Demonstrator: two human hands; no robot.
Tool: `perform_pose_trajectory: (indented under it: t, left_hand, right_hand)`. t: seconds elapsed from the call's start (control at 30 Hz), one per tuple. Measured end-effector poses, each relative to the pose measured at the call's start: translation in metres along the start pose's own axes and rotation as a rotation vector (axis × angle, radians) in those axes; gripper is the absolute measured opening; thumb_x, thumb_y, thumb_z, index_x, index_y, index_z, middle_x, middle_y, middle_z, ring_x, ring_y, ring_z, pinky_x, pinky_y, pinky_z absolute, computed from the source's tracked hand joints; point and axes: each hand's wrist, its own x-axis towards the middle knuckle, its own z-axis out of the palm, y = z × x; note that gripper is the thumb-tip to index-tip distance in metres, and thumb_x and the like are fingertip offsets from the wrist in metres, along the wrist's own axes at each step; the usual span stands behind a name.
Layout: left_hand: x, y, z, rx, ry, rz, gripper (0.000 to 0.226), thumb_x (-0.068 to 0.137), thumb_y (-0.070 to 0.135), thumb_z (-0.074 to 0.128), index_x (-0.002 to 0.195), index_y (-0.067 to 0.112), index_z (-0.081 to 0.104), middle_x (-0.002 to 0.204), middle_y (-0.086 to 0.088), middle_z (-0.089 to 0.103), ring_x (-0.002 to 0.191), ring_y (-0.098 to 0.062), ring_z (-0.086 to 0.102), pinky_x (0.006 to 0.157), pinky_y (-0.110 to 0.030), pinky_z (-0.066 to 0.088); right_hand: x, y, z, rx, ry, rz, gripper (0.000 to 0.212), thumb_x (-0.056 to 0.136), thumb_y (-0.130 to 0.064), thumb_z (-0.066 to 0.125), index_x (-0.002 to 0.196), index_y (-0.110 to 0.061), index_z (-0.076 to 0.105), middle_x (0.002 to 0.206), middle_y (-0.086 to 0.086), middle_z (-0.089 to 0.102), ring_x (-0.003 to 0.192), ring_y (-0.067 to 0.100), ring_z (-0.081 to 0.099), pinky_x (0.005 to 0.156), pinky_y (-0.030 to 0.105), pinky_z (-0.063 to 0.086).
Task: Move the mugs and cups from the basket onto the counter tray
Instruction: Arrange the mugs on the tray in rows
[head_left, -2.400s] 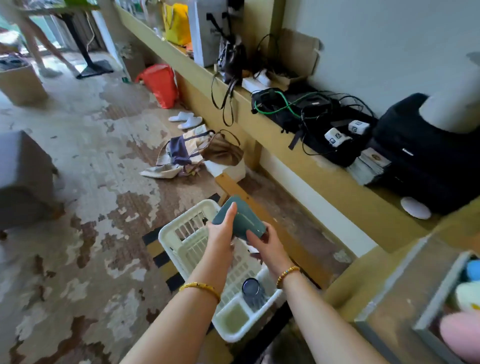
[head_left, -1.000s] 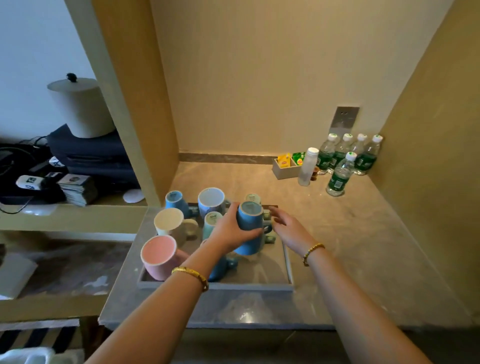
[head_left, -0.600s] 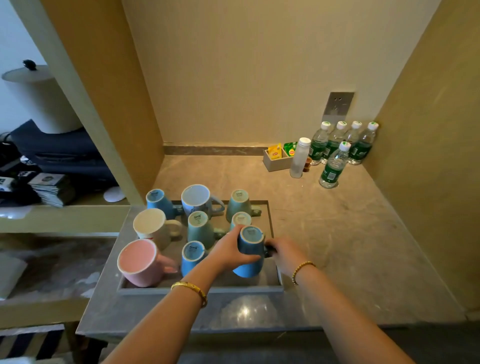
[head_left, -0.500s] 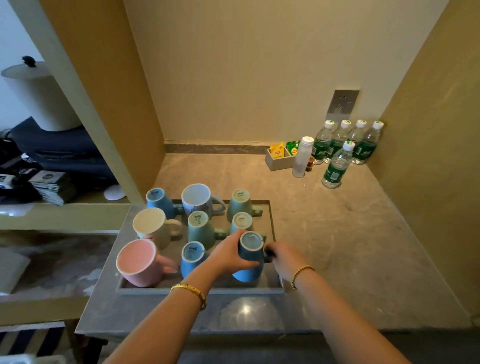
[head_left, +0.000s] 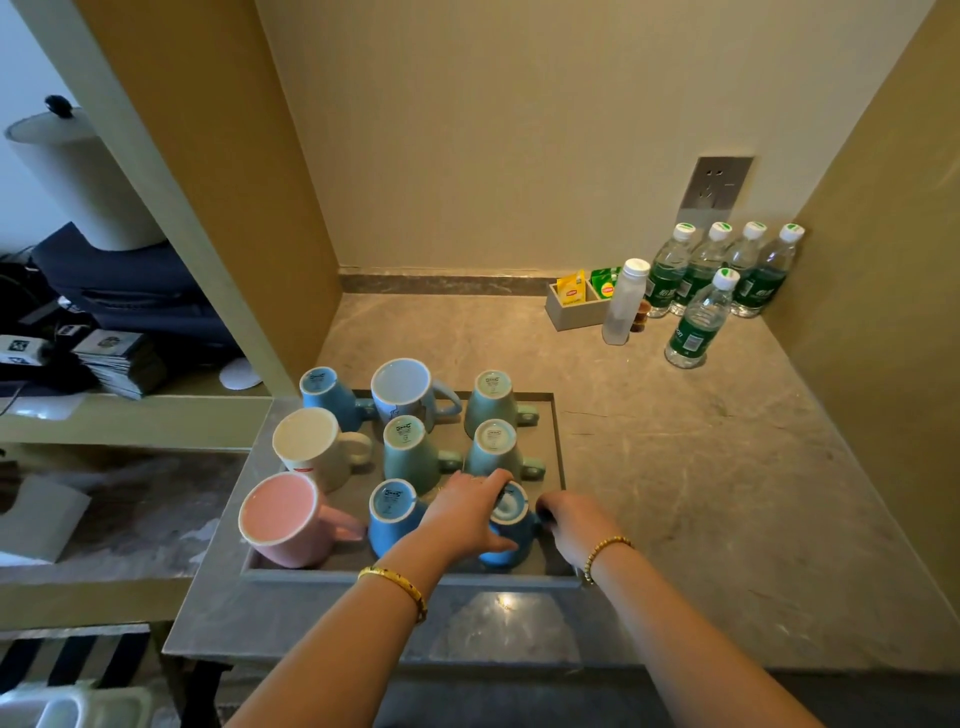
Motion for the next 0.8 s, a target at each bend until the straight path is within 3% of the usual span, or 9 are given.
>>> perform_pose_trajectory:
  t: [0.13, 0.23, 0.43, 0.6, 0.7, 0.8]
  left_hand:
    - [-0.001, 0.001, 0.0, 0.063, 0.01, 0.01, 0.086, 0.071, 0.049, 0.073, 0.14, 0.023, 0.027, 0.133, -0.005, 0.049, 0.124, -0.025, 0.042, 0.106, -0.038, 0.034]
    - [-0.008, 0.001, -0.009, 0.012, 0.033, 0.029, 0.086, 0.076, 0.056, 0.064, 0.144, 0.024, 0.023, 0.141, -0.004, 0.042, 0.131, -0.024, 0.035, 0.108, -0.038, 0.031]
    - [-0.027, -0.026, -0.054, -0.167, 0.295, 0.003, 0.047, 0.092, 0.038, 0.05, 0.136, 0.025, 0.04, 0.137, -0.002, 0.046, 0.128, -0.019, 0.038, 0.104, -0.033, 0.034]
    - [-0.037, -0.072, -0.092, -0.168, 0.48, -0.1, 0.04, 0.091, 0.022, 0.053, 0.131, 0.017, 0.049, 0.13, -0.007, 0.053, 0.121, -0.025, 0.044, 0.098, -0.032, 0.034]
    - [-0.043, -0.108, -0.109, -0.124, 0.499, -0.195, 0.041, 0.088, 0.021, 0.054, 0.129, 0.017, 0.05, 0.129, -0.007, 0.055, 0.117, -0.027, 0.047, 0.094, -0.035, 0.037]
    - [-0.048, -0.147, -0.121, -0.145, 0.453, -0.243, 0.046, 0.087, 0.018, 0.056, 0.132, 0.012, 0.047, 0.132, -0.011, 0.05, 0.121, -0.03, 0.043, 0.102, -0.034, 0.031]
  right_hand:
    - [-0.002, -0.001, -0.001, -0.004, -0.005, -0.012, 0.019, 0.093, -0.019, 0.048, 0.107, -0.022, 0.06, 0.103, 0.004, 0.065, 0.093, 0.022, 0.061, 0.081, 0.031, 0.051]
    - [-0.002, -0.006, -0.004, 0.135, 0.036, -0.003, 0.026, 0.09, -0.014, 0.049, 0.111, -0.024, 0.061, 0.106, 0.002, 0.065, 0.097, 0.02, 0.06, 0.086, 0.032, 0.05]
    - [0.005, -0.04, -0.034, 0.401, 0.361, -0.019, 0.03, 0.089, 0.0, 0.047, 0.11, -0.017, 0.06, 0.109, 0.004, 0.061, 0.101, 0.02, 0.057, 0.084, 0.028, 0.046]
    - [0.016, -0.096, -0.06, 0.312, 0.587, -0.151, 0.029, 0.087, -0.003, 0.053, 0.113, -0.011, 0.059, 0.113, 0.006, 0.058, 0.108, 0.021, 0.052, 0.092, 0.034, 0.047]
    - [0.028, -0.135, -0.066, 0.295, 0.609, -0.24, 0.027, 0.087, -0.001, 0.052, 0.111, -0.01, 0.061, 0.111, 0.007, 0.059, 0.106, 0.021, 0.051, 0.091, 0.032, 0.045]
    - [0.043, -0.17, -0.061, 0.303, 0.511, -0.31, 0.026, 0.089, -0.002, 0.048, 0.111, -0.009, 0.06, 0.112, 0.01, 0.059, 0.106, 0.024, 0.052, 0.091, 0.034, 0.044]
